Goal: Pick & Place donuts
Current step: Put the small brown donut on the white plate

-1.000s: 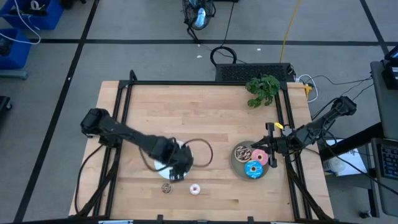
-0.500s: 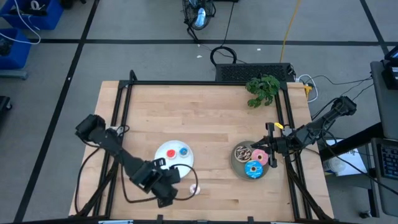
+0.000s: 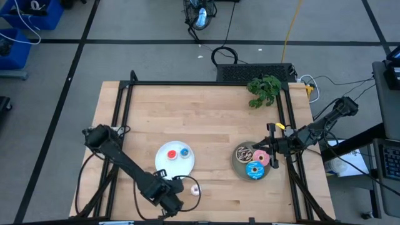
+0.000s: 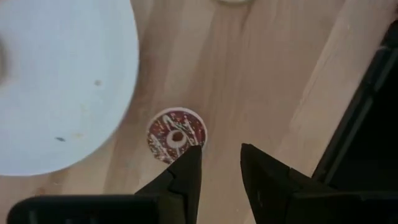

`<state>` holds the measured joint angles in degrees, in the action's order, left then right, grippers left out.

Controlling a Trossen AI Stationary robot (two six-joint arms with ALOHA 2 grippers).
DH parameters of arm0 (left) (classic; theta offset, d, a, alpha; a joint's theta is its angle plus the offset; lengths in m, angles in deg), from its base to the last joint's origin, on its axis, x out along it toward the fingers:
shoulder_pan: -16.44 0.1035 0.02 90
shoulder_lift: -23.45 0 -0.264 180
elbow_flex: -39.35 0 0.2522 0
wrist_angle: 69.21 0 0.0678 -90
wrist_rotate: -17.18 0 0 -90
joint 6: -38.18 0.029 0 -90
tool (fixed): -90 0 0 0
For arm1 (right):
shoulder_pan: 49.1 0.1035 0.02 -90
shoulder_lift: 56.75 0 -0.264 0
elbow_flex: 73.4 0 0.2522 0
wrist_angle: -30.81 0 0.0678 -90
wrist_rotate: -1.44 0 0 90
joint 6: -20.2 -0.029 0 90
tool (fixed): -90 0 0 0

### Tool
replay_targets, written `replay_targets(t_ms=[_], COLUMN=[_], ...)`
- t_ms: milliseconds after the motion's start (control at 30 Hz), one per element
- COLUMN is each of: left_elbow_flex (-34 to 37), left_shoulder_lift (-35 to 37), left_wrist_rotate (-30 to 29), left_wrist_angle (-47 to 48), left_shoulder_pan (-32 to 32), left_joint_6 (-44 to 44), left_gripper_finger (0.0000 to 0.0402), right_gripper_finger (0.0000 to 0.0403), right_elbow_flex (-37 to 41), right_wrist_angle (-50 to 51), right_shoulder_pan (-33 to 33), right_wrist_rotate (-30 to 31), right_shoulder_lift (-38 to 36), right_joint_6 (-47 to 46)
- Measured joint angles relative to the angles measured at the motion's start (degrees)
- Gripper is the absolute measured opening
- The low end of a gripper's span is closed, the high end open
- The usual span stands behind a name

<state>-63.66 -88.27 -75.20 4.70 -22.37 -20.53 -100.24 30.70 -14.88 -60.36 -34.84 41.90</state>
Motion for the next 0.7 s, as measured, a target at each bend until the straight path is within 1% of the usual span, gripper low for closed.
replay_targets(t_ms=[100,200,267,367,500,700], left_elbow_flex=[0.0,0.0,0.0,0.0,0.0,1.27], left_shoulder_lift=[-1.62,-2.12,-2.06,-2.03,-2.03,-2.03], left_wrist_rotate=[1.43,2.37,2.16,2.17,1.93,1.46], left_wrist_angle=[-0.23,0.65,1.04,1.83,4.53,4.34], left_shoulder_pan=[0.7,1.51,1.77,1.88,1.77,1.57], left_joint_6=[-3.18,-11.02,-15.18,-18.2,-22.05,-28.92], left_gripper_finger=[0.0113,0.0116,0.0127,0.0159,0.0215,0.0294], right_gripper_finger=[0.0,0.0,0.0,0.0,0.0,0.0], right_elbow_flex=[0.0,0.0,0.0,0.0,0.0,0.0], right_wrist_angle=[-0.04,-0.04,-0.04,-0.04,-0.04,-0.04], right_shoulder_pan=[-0.02,0.0,0.0,0.0,-0.02,0.0], right_wrist_rotate=[0.0,0.0,0.0,0.0,0.0,0.0], right_shoulder_lift=[0.0,0.02,0.0,0.01,0.02,0.0], right_joint_6=[0.0,0.0,0.0,0.0,0.0,0.0])
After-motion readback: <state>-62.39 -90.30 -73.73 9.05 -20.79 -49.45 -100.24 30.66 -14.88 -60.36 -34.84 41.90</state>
